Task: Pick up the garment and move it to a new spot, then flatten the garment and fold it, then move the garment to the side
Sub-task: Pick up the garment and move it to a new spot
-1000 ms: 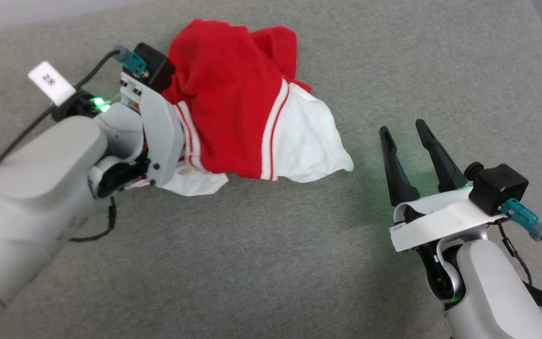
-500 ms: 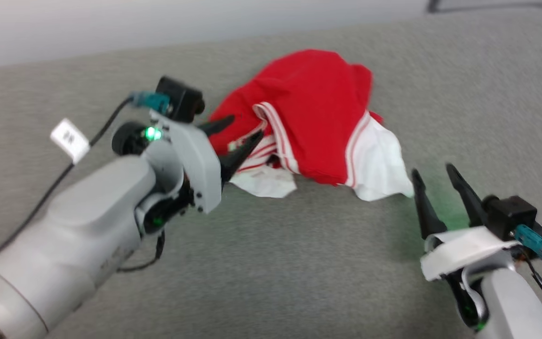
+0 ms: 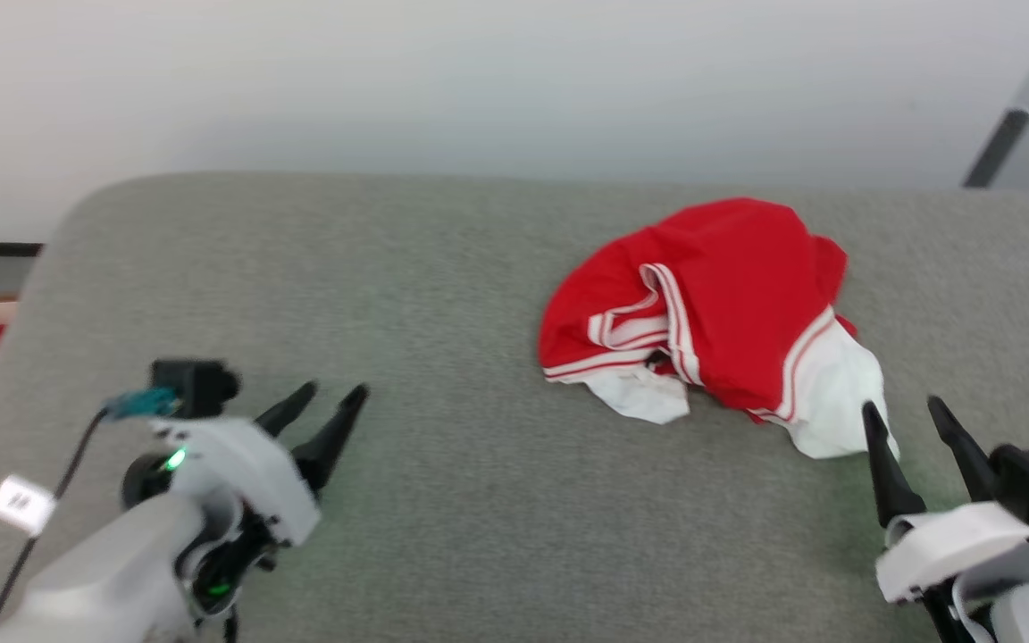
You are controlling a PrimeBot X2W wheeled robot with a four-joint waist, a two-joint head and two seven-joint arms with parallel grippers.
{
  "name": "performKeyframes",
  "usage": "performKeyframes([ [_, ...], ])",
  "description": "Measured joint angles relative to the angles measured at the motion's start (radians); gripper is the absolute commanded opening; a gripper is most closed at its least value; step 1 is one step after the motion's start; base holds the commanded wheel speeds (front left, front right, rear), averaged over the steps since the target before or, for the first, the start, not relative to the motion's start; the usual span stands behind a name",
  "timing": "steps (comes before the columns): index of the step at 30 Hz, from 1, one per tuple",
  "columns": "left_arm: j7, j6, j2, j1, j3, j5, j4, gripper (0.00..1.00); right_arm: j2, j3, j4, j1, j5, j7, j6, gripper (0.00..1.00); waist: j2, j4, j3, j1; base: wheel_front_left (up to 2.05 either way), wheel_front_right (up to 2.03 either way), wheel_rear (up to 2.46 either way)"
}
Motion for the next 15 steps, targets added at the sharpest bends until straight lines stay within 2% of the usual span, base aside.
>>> performKeyframes([
  [2,-0.001,0.000,0.012,0.044,0.063,0.011,0.014,1.00,-0.008,-0.013,-0.010,0.027,0.001,0.007,0.000,1.00,0.0000,0.024,-0.018,0.0000,0.00,0.00,0.00],
  [7,-0.004,0.000,0.041,0.172,0.268,0.116,0.030,1.00,-0.021,-0.022,-0.042,0.065,0.001,0.029,0.000,1.00,0.0000,0.064,-0.060,0.0000,0.00,0.00,0.00],
  [11,-0.004,0.000,0.058,0.281,0.444,0.246,0.021,1.00,-0.041,-0.028,-0.070,0.073,0.001,0.046,0.000,1.00,0.0000,0.071,-0.086,0.0000,0.00,0.00,0.00],
  [15,-0.004,0.021,0.051,0.396,0.595,0.395,-0.022,1.00,-0.052,-0.047,-0.090,0.090,0.004,0.062,0.000,1.00,0.0000,0.064,-0.102,0.0000,0.00,0.00,0.00],
])
